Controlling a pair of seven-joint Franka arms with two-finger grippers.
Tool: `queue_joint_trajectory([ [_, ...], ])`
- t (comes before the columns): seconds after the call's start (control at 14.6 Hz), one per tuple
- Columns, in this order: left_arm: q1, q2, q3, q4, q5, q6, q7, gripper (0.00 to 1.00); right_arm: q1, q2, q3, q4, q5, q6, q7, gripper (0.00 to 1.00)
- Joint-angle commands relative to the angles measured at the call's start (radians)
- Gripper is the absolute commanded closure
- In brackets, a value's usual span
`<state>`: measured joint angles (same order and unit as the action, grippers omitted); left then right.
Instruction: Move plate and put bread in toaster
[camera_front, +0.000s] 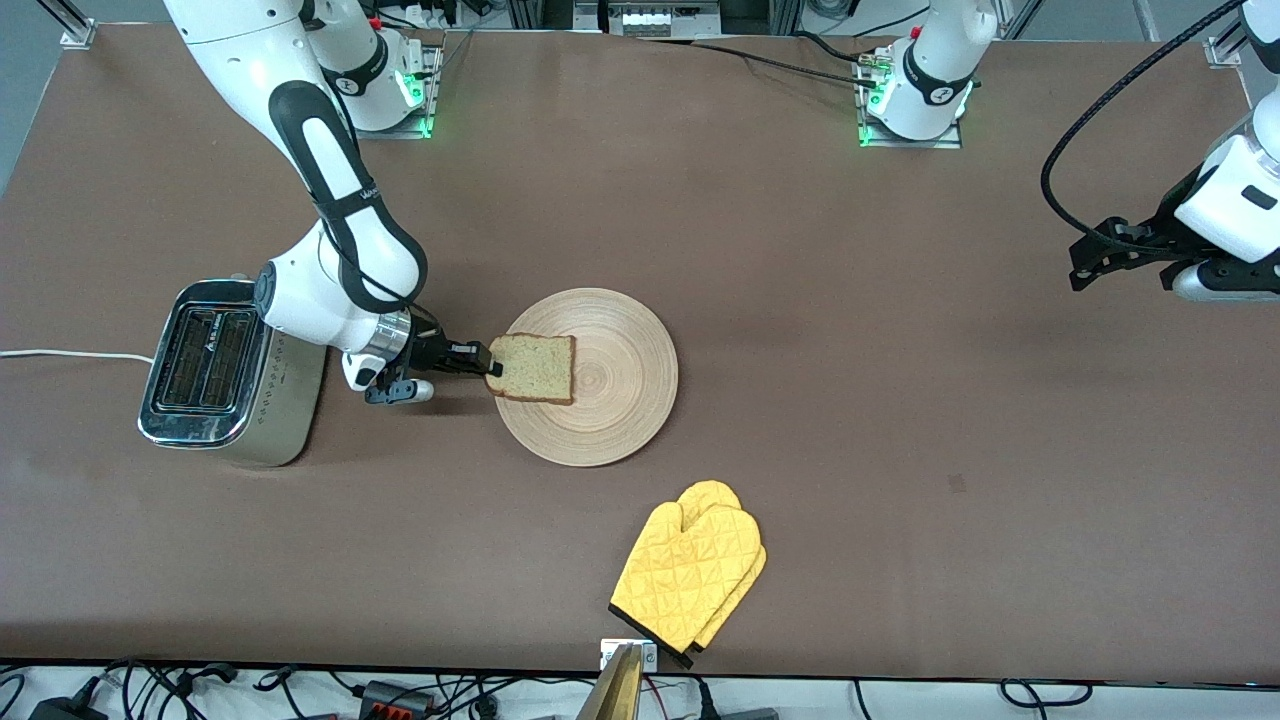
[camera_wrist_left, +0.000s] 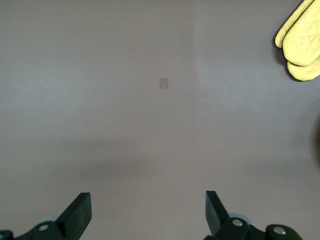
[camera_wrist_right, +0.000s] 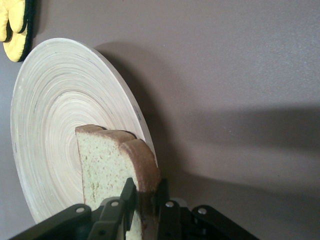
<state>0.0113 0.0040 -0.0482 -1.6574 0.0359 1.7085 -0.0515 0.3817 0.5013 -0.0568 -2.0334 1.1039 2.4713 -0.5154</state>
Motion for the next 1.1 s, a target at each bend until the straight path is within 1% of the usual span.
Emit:
queue_joint_trajectory([
  [0.0,0.01,0.013,-0.007,0.031,-0.016,-0.024,0.009,0.0,-0.009,0.011,-0.003,0.012,-0.018,-0.014,-0.014,0.78],
  [0.07,0.009,0.013,-0.006,0.031,-0.016,-0.024,0.009,0.0,-0.009,0.011,-0.003,0.012,-0.016,-0.014,-0.014,0.77],
  [0.14,0.01,0.013,-0.007,0.031,-0.016,-0.024,0.009,0.0,-0.009,0.01,-0.003,0.012,-0.018,-0.014,-0.014,0.78],
  [0.21,0.01,0.013,-0.007,0.031,-0.016,-0.024,0.009,0.0,-0.009,0.009,-0.003,0.013,-0.018,-0.014,-0.012,0.81],
  [0.41,0.01,0.013,-0.007,0.031,-0.016,-0.024,0.009,0.0,-0.009,0.006,-0.003,0.018,-0.018,-0.017,-0.006,0.83],
  [0.55,0.01,0.013,-0.007,0.031,-0.016,-0.024,0.009,0.0,-0.009,0.005,-0.003,0.021,-0.018,-0.037,-0.003,0.92],
  [0.62,0.01,0.013,-0.007,0.031,-0.016,-0.024,0.009,0.0,-0.009,0.003,-0.003,0.021,-0.016,-0.037,-0.002,0.98],
  [0.68,0.01,0.013,-0.006,0.031,-0.016,-0.024,0.009,0.0,-0.009,0.002,-0.005,0.021,-0.018,-0.037,-0.002,1.0],
  [1.03,0.012,0.013,-0.006,0.031,-0.016,-0.024,0.009,0.0,-0.007,-0.012,-0.003,0.021,-0.018,-0.038,0.0,1.0],
])
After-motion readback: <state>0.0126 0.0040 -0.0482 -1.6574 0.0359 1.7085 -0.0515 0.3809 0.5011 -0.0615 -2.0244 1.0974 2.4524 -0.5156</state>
